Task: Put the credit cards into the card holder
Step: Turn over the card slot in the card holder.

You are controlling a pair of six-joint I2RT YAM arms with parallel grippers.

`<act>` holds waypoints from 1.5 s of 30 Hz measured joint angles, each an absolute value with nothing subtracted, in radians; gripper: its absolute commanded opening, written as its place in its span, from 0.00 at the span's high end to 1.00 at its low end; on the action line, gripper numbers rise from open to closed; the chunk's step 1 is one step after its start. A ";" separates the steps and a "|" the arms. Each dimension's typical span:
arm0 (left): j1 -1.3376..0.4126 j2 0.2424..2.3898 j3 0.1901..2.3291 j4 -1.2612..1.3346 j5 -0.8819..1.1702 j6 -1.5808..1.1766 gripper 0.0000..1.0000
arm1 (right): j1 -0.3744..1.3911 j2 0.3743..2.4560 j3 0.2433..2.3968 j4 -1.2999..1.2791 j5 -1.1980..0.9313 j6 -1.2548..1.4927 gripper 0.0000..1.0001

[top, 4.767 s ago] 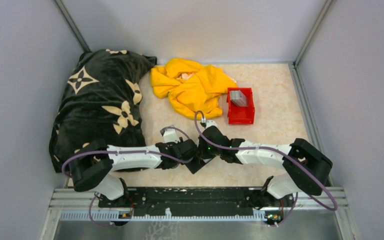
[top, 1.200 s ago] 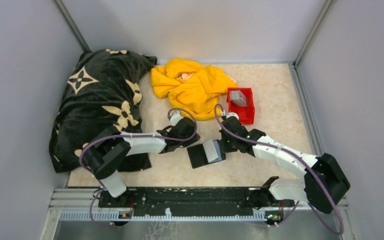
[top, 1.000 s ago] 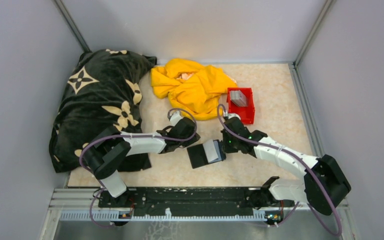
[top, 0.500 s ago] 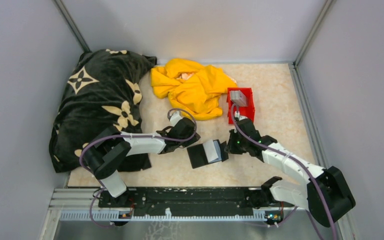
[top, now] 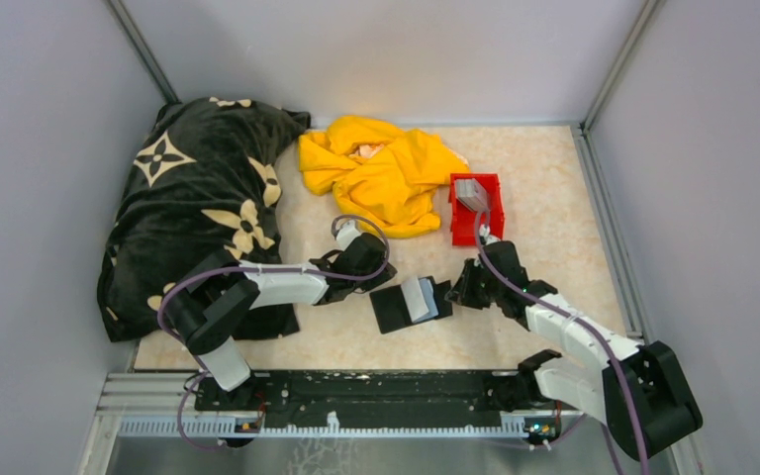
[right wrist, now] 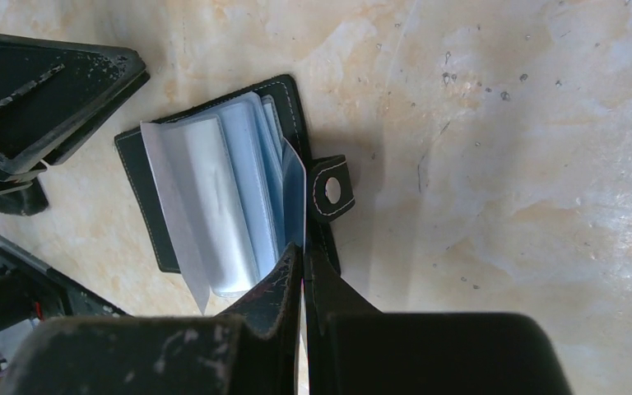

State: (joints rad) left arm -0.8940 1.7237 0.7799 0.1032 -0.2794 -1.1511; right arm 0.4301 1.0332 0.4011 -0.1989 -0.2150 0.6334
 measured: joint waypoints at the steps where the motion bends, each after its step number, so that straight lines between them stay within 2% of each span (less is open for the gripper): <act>1: -0.894 1.724 0.780 0.104 -0.279 -1.151 0.58 | 0.427 1.033 0.396 -0.190 -0.222 0.638 1.00; 25: -0.894 1.750 0.785 0.153 -0.264 -1.146 0.59 | 0.441 1.071 0.369 -0.066 -0.335 0.658 1.00; 45: -0.894 1.757 0.783 0.178 -0.254 -1.108 0.60 | 0.693 1.135 0.534 -0.119 -0.173 0.655 1.00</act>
